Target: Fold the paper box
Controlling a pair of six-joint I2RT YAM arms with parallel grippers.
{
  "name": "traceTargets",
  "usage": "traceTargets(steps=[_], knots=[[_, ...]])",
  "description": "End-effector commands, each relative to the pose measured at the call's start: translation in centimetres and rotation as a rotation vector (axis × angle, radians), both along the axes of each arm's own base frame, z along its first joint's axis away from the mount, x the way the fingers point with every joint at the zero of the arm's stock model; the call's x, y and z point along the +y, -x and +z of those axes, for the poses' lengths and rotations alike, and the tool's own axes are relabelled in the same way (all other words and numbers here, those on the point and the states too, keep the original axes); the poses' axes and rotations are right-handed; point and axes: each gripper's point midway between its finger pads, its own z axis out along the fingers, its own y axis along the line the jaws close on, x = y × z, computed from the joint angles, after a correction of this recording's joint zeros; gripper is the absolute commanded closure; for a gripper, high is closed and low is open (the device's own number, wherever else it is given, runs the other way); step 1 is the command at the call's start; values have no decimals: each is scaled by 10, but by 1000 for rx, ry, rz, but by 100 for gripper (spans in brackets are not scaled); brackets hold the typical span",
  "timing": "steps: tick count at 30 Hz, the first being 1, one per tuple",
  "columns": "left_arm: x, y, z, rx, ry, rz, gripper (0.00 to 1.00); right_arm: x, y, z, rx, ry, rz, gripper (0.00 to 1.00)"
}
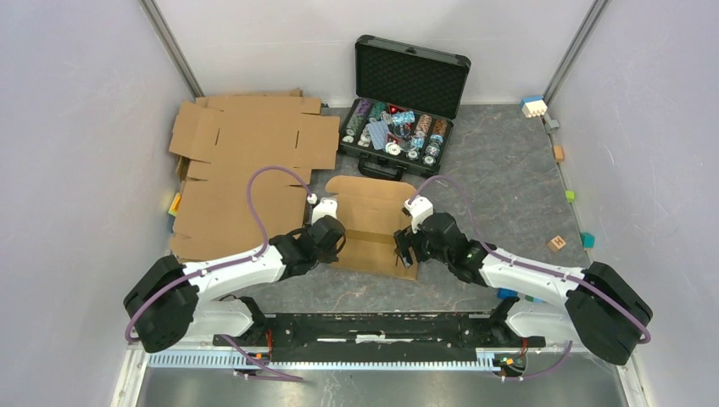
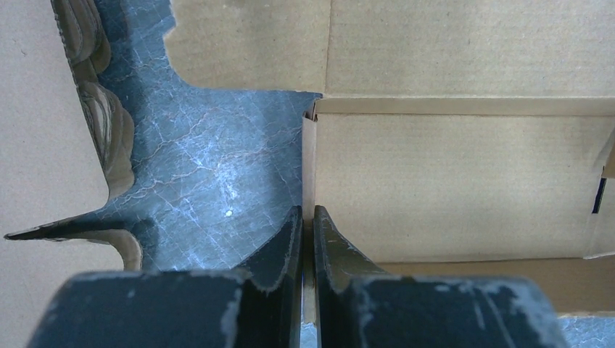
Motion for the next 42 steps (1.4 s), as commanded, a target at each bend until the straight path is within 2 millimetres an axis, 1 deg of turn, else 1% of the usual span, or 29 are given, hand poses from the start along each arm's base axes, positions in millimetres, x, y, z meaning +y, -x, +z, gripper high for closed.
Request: traceTargets(steps=[1,5,6,8,10,15,19,22,24,28,32,36,40,42], knots=[[-3,-5,5,-34,25,15,92,14,-8,33,-59,-50,43,15],[-1,-7,7,-41,17,31,92,4,-2,48,-85,-65,33,10],[-1,-7,8,-42,18,33,92,0,3,46,-73,-61,31,8],[0,-7,8,-44,16,36,92,-4,11,49,-68,-87,30,4],[2,-8,9,-46,8,46,92,-9,20,46,-46,-98,37,2],[1,-9,9,-42,14,60,92,-15,49,31,24,-142,82,2],[0,-9,8,-38,17,63,92,-19,72,11,96,-158,116,2],[-2,-9,8,-36,20,62,92,-23,80,-3,123,-151,113,2],[-2,-10,9,-35,21,60,92,-25,81,-8,126,-146,104,2],[-3,-10,9,-34,23,59,92,-23,78,-11,123,-141,92,2],[-4,-10,8,-30,25,57,92,-21,70,-10,105,-137,74,2],[-5,-9,7,-23,25,54,92,-14,64,-7,95,-148,66,2],[-7,-9,7,-21,22,48,92,-18,50,-3,60,-123,1,2],[-7,-9,7,-21,21,45,92,-20,46,-1,46,-122,-17,2]])
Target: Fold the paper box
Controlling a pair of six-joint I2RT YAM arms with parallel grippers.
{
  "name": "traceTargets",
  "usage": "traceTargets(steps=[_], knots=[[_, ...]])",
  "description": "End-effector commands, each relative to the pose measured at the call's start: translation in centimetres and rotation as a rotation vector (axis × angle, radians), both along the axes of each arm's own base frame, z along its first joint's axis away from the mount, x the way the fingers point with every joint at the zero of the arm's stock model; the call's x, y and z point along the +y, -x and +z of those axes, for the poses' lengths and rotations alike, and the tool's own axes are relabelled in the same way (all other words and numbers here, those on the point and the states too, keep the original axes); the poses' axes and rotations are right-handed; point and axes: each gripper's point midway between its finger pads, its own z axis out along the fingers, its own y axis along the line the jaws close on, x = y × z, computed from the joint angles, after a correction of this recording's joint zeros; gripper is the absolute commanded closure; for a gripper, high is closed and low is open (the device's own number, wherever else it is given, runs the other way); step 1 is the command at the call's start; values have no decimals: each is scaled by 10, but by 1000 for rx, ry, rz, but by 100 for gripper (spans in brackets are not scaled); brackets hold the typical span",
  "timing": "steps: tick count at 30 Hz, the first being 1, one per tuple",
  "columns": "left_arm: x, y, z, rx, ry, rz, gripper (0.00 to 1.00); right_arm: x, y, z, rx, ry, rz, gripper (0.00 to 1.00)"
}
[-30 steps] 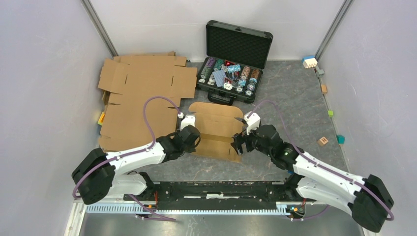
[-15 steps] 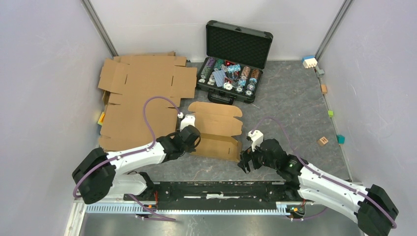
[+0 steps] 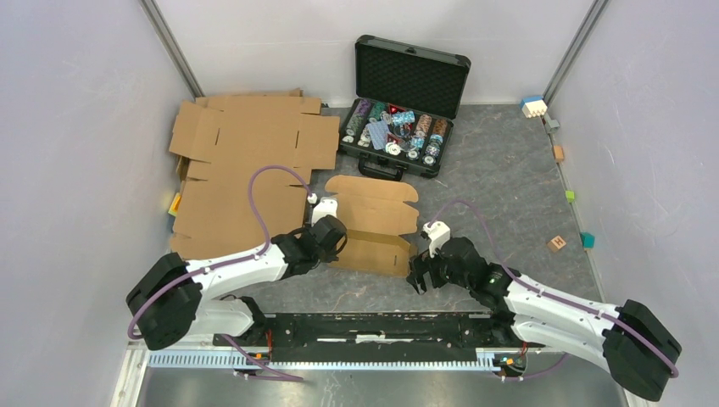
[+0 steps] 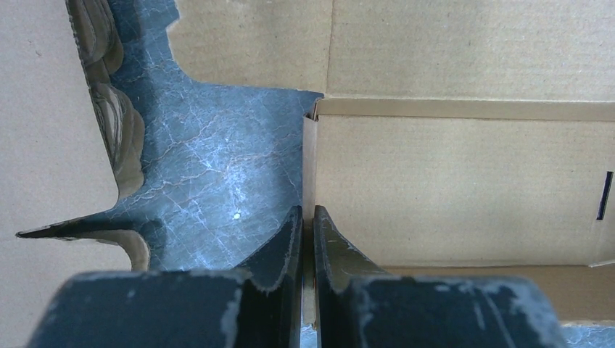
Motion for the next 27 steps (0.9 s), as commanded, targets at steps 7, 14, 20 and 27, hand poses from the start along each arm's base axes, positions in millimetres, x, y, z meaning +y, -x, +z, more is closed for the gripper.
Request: traceTargets(steps=[7,14,20,27], knots=[[-12,-6,11,-23,50,20,92,16,-33,28,-105,-30,-58,3],[-13,-5,9,-20,55,19,92,26,-35,32,-109,-78,-50,3],[-17,-4,9,-18,72,12,92,36,-36,35,-93,-113,-38,4],[-18,-4,9,-21,75,8,92,21,-53,40,-156,-62,-140,3]])
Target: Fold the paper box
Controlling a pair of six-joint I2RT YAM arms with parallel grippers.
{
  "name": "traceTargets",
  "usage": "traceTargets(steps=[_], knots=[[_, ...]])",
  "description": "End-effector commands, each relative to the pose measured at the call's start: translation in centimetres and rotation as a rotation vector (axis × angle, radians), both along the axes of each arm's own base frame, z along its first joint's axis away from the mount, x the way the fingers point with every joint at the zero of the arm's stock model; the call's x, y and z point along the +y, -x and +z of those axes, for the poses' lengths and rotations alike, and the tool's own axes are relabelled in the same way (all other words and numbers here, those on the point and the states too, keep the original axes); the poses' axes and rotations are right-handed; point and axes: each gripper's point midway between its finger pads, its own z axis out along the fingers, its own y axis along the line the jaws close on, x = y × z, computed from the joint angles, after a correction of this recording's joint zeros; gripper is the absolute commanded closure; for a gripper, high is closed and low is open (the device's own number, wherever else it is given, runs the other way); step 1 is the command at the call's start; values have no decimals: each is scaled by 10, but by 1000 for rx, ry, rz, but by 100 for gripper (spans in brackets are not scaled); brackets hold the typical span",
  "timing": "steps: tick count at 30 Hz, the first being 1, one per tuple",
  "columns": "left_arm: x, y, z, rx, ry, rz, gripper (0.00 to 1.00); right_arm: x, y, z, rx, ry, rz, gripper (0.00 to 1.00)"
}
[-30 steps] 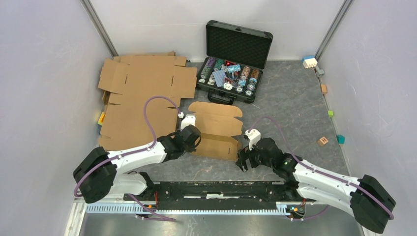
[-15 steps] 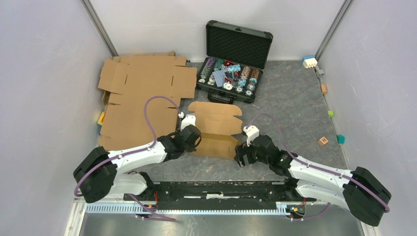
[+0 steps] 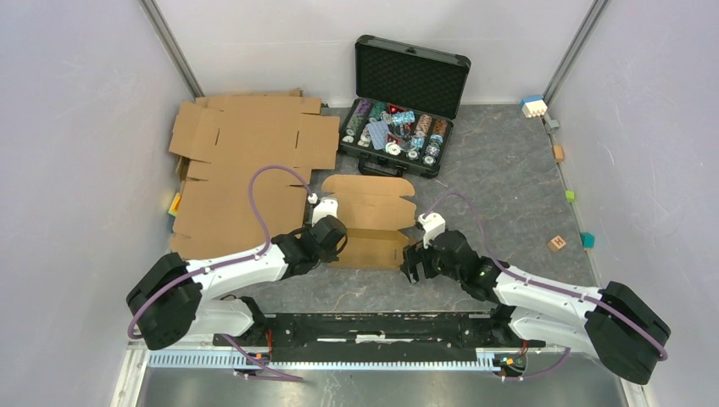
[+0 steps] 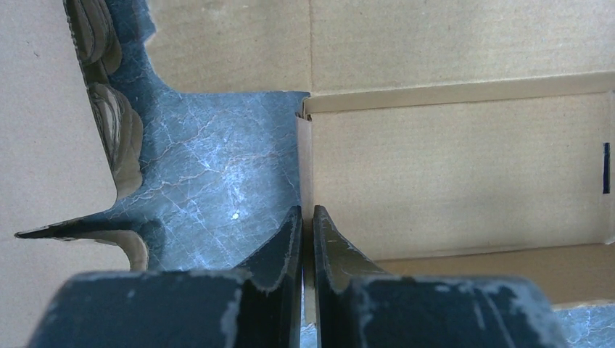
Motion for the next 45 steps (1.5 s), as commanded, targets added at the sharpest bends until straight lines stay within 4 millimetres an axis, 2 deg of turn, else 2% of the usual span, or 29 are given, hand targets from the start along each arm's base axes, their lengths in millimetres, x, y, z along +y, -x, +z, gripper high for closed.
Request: traceTargets(steps=[1,6,11,18,24,28,35,41,45], knots=[[-17,-4,8,-19,75,12,92,7,-28,35,-121,-44,-76,2],[-19,-5,10,-18,73,12,92,7,-31,34,-144,90,-39,2],[-18,-6,10,-25,66,12,92,7,-35,38,-186,145,-55,2],[-12,-8,13,-41,37,28,91,-28,-39,37,-226,232,-178,2],[-14,-9,11,-34,40,29,91,-33,-35,31,-219,224,-192,2],[-16,-8,10,-30,50,29,91,-30,-34,30,-206,215,-189,2],[-19,-8,8,-23,66,29,91,3,-25,33,-167,84,-78,2],[-17,-8,8,-25,59,34,91,-21,-33,33,-191,202,-159,2],[-16,-8,8,-29,58,39,90,-32,-30,32,-183,247,-173,2]])
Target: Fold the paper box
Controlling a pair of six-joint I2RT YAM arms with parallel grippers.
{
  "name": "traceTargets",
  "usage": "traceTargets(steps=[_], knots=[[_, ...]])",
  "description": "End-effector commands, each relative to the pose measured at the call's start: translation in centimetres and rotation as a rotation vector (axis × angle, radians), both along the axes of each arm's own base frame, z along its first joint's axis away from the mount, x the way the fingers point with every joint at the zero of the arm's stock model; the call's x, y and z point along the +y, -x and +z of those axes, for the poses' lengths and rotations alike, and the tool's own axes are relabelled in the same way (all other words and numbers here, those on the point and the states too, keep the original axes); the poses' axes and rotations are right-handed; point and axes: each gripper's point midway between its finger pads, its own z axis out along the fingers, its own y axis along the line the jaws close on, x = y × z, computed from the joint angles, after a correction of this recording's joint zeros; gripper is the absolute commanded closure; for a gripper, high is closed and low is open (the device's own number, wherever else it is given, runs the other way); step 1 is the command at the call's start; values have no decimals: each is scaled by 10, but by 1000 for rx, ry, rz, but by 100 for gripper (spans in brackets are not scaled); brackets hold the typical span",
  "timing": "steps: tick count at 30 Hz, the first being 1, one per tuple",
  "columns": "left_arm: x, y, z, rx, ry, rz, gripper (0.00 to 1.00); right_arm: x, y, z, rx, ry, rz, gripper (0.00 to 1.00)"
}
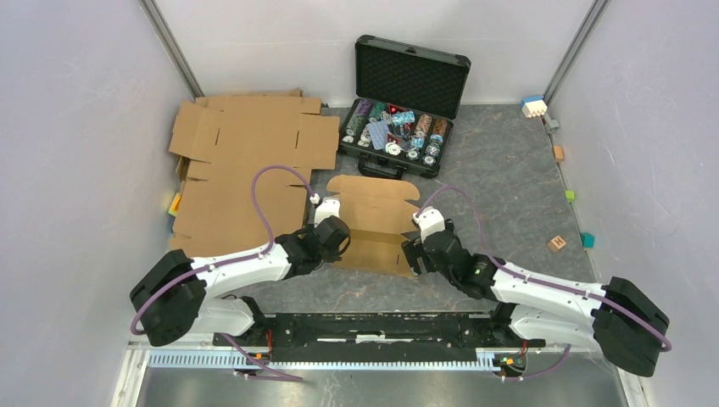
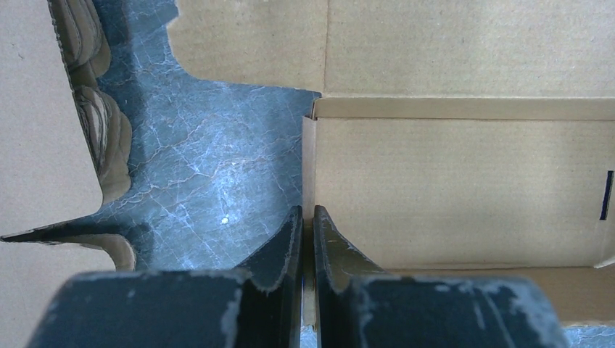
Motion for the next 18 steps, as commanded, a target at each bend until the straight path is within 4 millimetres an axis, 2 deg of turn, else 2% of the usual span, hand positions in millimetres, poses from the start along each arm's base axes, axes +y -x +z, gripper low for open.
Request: traceTargets(steps=[1,7,18], knots=[[-11,-7,11,-25,56,29,90,-11,-3,11,-23,28,-43,2],[-10,-7,10,-27,53,31,90,-2,11,15,-38,-80,49,2],[-10,-7,10,-25,55,29,90,12,30,21,-31,-146,199,2]])
